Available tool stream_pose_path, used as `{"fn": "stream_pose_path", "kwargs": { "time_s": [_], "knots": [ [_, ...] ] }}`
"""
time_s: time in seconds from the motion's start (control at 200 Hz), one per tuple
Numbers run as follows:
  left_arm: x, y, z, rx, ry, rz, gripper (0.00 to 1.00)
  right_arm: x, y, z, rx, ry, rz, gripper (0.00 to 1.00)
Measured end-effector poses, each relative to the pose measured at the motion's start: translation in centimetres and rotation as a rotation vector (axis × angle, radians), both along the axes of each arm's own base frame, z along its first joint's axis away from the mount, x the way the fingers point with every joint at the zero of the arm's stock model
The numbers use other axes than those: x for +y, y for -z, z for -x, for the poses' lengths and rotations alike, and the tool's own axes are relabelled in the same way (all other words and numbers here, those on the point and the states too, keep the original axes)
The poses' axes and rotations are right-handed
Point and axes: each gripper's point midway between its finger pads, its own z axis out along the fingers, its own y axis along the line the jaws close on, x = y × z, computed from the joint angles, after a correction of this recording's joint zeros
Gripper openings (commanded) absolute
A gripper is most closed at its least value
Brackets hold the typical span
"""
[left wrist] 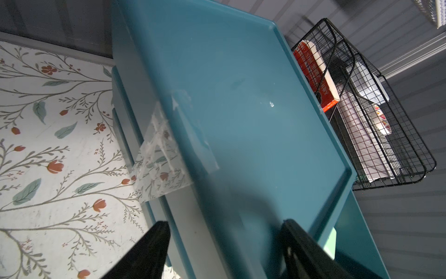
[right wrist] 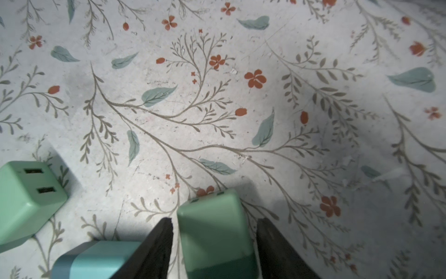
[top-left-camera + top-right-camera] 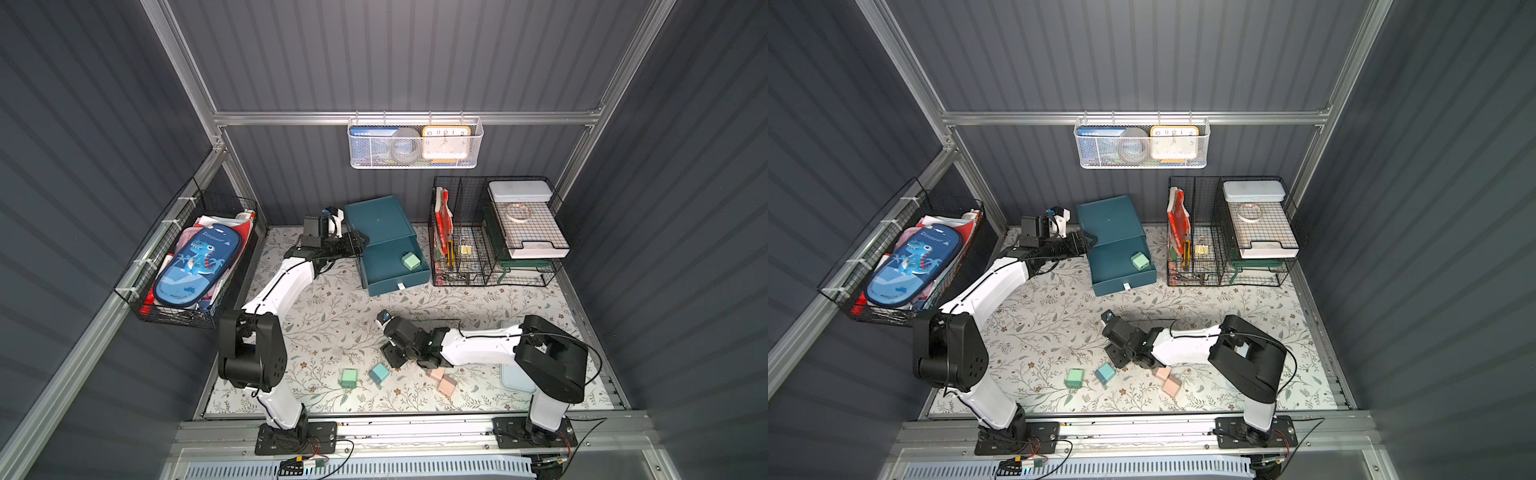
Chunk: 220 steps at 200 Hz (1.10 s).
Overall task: Place the plugs into the drawer by color
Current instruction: Pick up the plug from the center of the board, then place the plug in the drawer.
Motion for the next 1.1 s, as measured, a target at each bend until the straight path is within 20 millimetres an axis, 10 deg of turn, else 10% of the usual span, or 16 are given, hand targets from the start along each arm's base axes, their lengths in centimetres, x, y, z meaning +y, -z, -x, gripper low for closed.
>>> {"fn": "stream_pose_path", "kwargs": {
  "time_s": [0.495,0.816,1.101],
  "knots": [
    [0.0,0.0,0.0,0.000,-0.001,0.000,0.77,-0.1,-0.7,0.4,0.018,-0.002,-0.009,0.31],
    [0.1,0.0,0.0,-0.001,-0.004,-0.002,0.77,0.3,-16.0,0.3,-0.103,0.048,-0.241,0.28],
    [0.1,0.1,-0.1,-0.001,-0.005,-0.003,0.77,-0.2,-27.5,-8.7,-0.185,0.235,-0.378,0.28]
  ]
}}
